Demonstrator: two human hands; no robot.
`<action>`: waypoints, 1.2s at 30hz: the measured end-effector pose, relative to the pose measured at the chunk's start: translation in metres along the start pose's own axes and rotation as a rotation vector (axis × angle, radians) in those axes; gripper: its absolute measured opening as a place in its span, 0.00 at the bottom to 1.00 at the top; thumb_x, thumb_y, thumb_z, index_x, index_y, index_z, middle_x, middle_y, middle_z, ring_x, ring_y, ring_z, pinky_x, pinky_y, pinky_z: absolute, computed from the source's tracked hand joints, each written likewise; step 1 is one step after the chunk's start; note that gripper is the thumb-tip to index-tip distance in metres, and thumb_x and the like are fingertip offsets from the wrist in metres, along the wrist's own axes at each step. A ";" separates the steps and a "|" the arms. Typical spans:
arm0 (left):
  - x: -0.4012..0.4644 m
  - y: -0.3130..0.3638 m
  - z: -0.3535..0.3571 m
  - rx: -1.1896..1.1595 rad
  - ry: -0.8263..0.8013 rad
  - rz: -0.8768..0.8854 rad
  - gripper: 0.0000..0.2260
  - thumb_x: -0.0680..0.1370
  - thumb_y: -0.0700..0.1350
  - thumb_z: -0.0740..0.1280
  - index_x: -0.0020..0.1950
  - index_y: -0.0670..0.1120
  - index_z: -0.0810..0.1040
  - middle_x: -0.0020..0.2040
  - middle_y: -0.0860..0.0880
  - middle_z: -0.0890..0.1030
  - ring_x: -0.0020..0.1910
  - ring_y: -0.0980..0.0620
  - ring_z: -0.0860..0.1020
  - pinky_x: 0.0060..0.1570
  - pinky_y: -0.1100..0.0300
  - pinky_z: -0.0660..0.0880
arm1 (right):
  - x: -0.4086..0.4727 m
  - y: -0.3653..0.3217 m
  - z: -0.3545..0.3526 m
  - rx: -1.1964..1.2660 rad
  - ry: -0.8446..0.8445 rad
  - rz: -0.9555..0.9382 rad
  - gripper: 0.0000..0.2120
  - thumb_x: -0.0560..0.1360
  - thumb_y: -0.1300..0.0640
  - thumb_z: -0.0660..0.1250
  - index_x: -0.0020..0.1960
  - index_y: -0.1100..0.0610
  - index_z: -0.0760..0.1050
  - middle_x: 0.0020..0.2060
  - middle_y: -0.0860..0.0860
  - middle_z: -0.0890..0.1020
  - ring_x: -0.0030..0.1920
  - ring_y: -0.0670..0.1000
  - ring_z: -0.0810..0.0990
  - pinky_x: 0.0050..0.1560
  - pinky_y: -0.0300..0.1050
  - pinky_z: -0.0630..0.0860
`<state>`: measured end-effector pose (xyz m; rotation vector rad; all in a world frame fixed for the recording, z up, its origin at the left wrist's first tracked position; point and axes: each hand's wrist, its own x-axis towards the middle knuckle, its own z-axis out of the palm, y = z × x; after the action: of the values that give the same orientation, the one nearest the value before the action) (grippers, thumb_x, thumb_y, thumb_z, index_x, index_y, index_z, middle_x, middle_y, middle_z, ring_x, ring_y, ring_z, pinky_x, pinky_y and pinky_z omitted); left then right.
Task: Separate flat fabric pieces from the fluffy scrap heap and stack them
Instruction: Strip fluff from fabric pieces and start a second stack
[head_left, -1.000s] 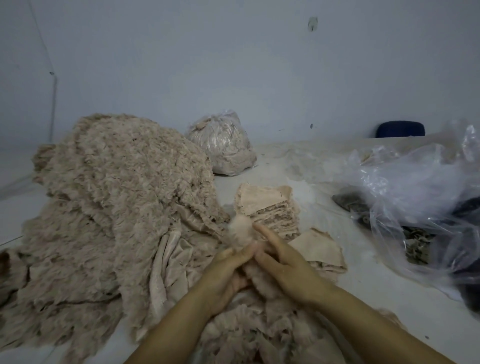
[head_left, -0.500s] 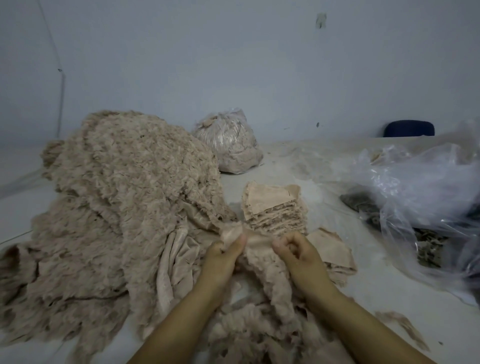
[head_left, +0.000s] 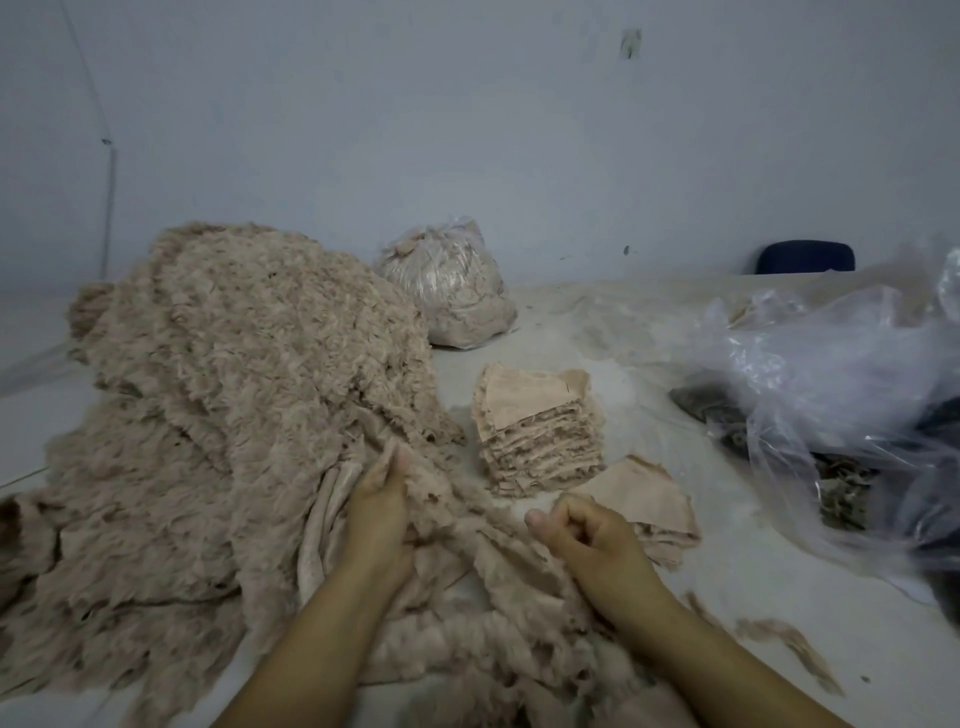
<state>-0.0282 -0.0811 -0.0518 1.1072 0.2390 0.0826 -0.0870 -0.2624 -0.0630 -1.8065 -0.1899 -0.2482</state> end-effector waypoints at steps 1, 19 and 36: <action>-0.002 0.000 0.001 0.008 -0.037 -0.014 0.13 0.82 0.42 0.59 0.64 0.52 0.75 0.36 0.45 0.81 0.28 0.54 0.77 0.25 0.61 0.75 | -0.002 -0.002 -0.001 -0.018 -0.063 0.037 0.22 0.72 0.40 0.63 0.26 0.53 0.67 0.23 0.45 0.71 0.28 0.42 0.69 0.33 0.30 0.66; -0.029 -0.023 0.021 -0.072 -0.583 -0.231 0.17 0.76 0.47 0.65 0.60 0.39 0.77 0.56 0.37 0.81 0.53 0.43 0.81 0.51 0.49 0.78 | 0.011 -0.015 0.012 0.286 0.272 0.005 0.06 0.76 0.60 0.68 0.45 0.62 0.81 0.42 0.62 0.81 0.44 0.58 0.79 0.48 0.49 0.76; -0.038 -0.036 0.025 0.424 -0.622 -0.023 0.16 0.72 0.56 0.66 0.52 0.47 0.77 0.41 0.50 0.82 0.37 0.58 0.79 0.38 0.65 0.74 | 0.038 -0.003 -0.018 0.196 0.578 0.047 0.10 0.80 0.57 0.62 0.40 0.54 0.75 0.33 0.48 0.78 0.34 0.44 0.74 0.33 0.32 0.69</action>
<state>-0.0612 -0.1259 -0.0677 1.4923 -0.3038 -0.3458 -0.0526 -0.2792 -0.0454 -1.4766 0.2300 -0.6789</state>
